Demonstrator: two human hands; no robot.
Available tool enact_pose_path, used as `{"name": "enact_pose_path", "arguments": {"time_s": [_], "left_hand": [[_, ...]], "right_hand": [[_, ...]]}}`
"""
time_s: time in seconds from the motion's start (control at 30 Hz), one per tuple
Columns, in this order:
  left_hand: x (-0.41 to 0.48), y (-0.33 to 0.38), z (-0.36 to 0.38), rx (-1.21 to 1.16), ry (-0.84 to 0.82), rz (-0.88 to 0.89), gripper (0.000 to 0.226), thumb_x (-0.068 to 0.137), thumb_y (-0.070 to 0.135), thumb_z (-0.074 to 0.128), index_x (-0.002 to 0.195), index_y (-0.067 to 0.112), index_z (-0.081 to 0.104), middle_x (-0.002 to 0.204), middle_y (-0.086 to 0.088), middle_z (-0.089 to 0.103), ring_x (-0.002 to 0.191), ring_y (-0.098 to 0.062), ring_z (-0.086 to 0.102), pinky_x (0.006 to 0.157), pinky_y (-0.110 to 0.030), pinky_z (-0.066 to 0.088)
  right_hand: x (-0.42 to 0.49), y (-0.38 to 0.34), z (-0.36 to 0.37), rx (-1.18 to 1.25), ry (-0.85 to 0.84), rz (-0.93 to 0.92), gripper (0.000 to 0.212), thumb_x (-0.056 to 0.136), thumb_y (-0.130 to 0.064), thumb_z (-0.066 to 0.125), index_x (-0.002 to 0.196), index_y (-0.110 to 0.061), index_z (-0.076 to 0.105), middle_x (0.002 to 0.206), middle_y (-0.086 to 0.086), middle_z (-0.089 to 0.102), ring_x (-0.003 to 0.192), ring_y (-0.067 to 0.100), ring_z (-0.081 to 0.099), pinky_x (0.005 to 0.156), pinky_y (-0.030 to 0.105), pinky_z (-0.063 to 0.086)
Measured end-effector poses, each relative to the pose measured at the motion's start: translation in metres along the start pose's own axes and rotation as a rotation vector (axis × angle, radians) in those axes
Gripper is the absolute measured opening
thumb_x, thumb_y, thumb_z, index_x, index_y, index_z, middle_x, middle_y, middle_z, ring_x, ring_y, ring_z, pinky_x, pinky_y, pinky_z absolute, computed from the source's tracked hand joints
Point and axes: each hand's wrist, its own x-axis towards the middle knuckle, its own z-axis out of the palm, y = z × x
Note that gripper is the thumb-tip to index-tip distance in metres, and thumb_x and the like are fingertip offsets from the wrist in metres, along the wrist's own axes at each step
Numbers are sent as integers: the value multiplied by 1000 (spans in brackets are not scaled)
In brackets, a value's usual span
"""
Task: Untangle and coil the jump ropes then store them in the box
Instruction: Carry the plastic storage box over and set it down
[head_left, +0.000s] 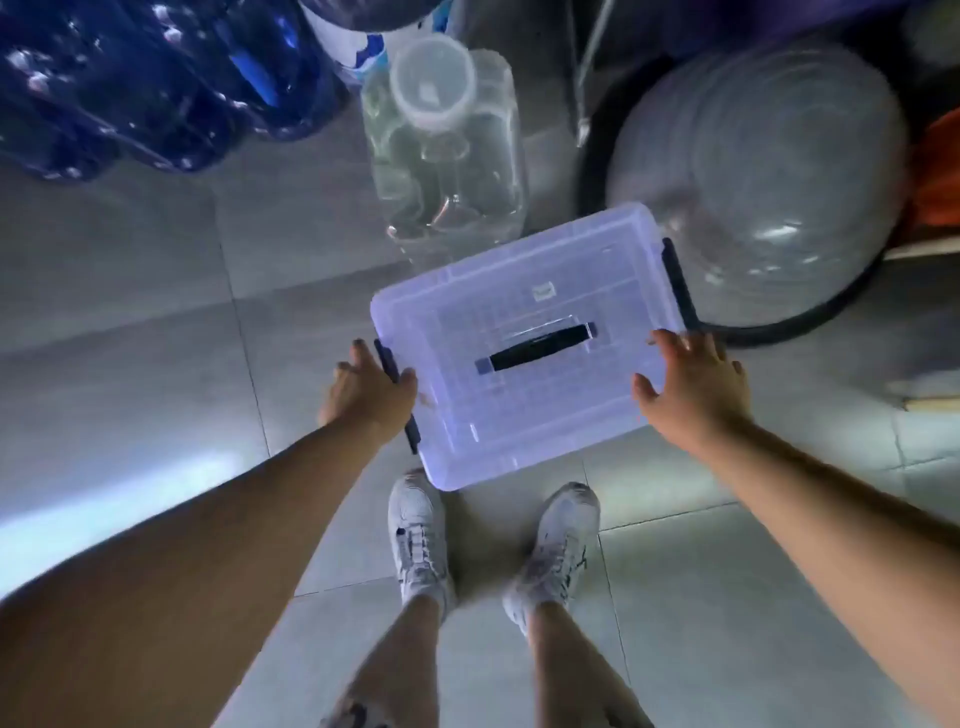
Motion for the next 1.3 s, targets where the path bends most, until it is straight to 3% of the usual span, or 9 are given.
{"name": "enact_pose_path", "arguments": {"time_s": [0.27,0.4,0.5,0.6,0.73,0.87,1.0,1.2,1.3], "left_hand": [[32,14,60,-155,-1,-130,91,90,56,57,154,19,4,146,-17,41,117,-42,56,89,-46,49],[42,11,65,-363,6,-184,72,83,50,66,135,25,23,131,-7,53,79,-33,68,68,-42,54],[37,11,62,-460,3,-184,65,79,51,66,126,29,27,121,-4,56,75,-34,71,67,-45,59],[23,12,54,-501,40,-134,68,76,53,66,130,35,28,126,1,53,92,-31,65,61,-40,55],[-15,12,30,-485,62,-65,71,73,58,66,130,44,28,128,6,52,105,-30,59,71,-49,57],[-60,21,2,-441,39,28,71,72,56,68,131,44,29,130,8,51,113,-30,58,82,-51,57],[-99,37,-24,-337,12,137,70,85,42,70,141,38,27,136,3,45,113,-24,52,75,-35,47],[-153,91,-52,-119,-57,311,74,89,43,67,146,32,23,145,-5,39,120,-31,51,79,-37,43],[-181,129,-49,-31,-91,425,77,88,43,68,149,33,22,147,-7,40,124,-34,51,81,-37,43]], "right_hand": [[54,31,36,128,-6,121,100,85,-47,69,156,-12,8,146,23,36,128,45,45,97,53,44],[65,38,41,338,-64,175,106,84,-49,72,157,-20,1,154,19,28,134,43,42,96,51,46],[66,41,38,405,-80,188,102,82,-49,73,154,-26,5,152,19,30,132,44,44,94,49,47],[51,44,33,434,-39,214,97,81,-48,73,153,-22,12,146,21,35,130,42,43,97,51,45],[-1,55,18,498,-14,255,100,80,-48,74,154,-15,15,149,21,35,132,42,42,103,51,43],[-67,67,0,527,-62,377,102,79,-51,74,154,-17,12,146,22,37,126,45,47,96,51,48],[-135,75,-21,578,-56,511,104,78,-54,73,153,-16,13,145,20,40,123,44,51,92,48,49],[-237,88,-44,769,60,720,89,75,-53,74,144,-24,25,130,12,50,110,36,56,80,41,48],[-284,100,-49,854,134,832,83,75,-47,78,139,-24,30,126,10,52,107,34,56,84,46,53]]}}
